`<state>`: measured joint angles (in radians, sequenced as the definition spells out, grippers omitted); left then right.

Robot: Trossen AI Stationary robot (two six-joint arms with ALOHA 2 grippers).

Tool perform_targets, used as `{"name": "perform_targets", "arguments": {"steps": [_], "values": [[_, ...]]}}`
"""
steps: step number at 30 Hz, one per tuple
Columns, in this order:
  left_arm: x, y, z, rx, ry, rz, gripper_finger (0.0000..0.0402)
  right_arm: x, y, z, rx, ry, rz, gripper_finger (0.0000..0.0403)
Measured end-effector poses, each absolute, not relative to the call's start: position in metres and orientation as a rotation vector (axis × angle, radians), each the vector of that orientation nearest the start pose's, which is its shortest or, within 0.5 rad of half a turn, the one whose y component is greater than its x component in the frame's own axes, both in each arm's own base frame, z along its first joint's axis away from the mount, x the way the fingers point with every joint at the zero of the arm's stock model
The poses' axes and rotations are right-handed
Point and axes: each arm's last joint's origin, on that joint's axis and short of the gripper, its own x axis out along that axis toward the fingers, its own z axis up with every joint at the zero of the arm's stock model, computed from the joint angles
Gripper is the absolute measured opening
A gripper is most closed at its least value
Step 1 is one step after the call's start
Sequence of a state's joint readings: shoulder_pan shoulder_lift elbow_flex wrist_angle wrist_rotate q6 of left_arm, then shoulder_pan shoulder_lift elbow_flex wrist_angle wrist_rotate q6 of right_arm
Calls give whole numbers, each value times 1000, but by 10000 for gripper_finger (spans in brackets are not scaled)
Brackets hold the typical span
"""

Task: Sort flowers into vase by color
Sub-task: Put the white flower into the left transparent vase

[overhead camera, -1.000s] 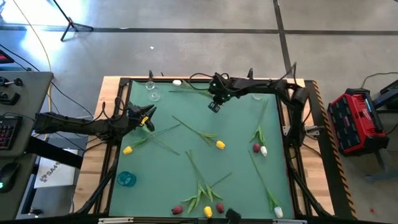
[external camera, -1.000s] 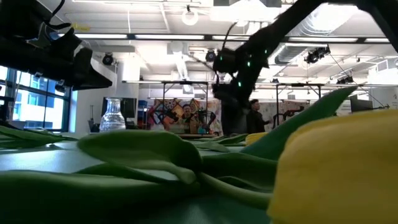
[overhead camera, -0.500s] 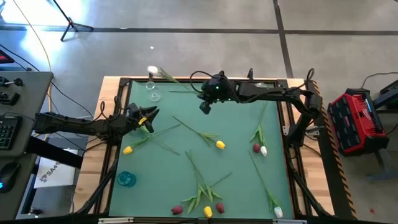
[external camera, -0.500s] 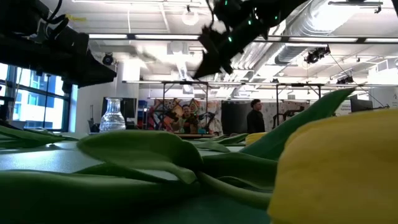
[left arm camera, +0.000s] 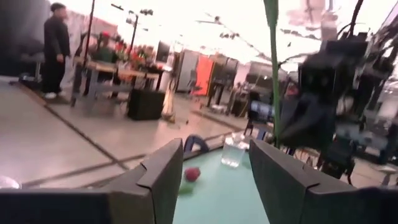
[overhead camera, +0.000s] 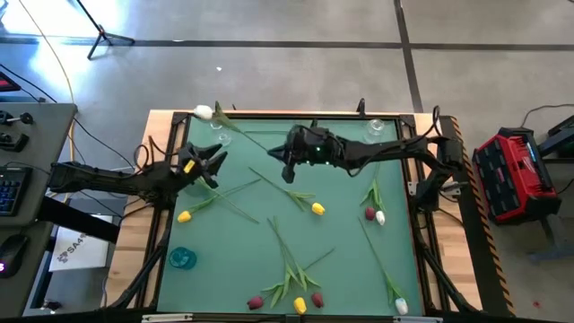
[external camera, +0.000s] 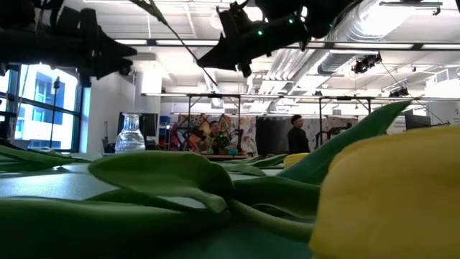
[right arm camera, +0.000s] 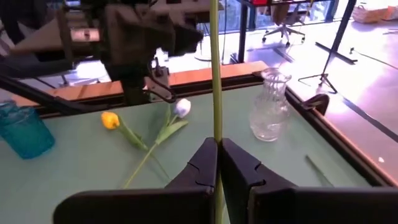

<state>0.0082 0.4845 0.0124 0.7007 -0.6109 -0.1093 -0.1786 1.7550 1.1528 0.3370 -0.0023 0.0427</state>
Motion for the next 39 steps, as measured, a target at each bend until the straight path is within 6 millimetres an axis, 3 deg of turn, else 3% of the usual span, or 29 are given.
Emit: {"name": "perform_targets", "arguments": {"steps": [13, 31, 39], "values": [[143, 21, 212, -86, -205, 506, 177, 378, -46, 219, 76, 149, -130, 0], [210, 30, 238, -4, -178, 367, 177, 377, -34, 217, 90, 123, -117, 0], [212, 27, 246, -40, -210, 281, 153, 377, -29, 217, 88, 123, -120, 0]]}}
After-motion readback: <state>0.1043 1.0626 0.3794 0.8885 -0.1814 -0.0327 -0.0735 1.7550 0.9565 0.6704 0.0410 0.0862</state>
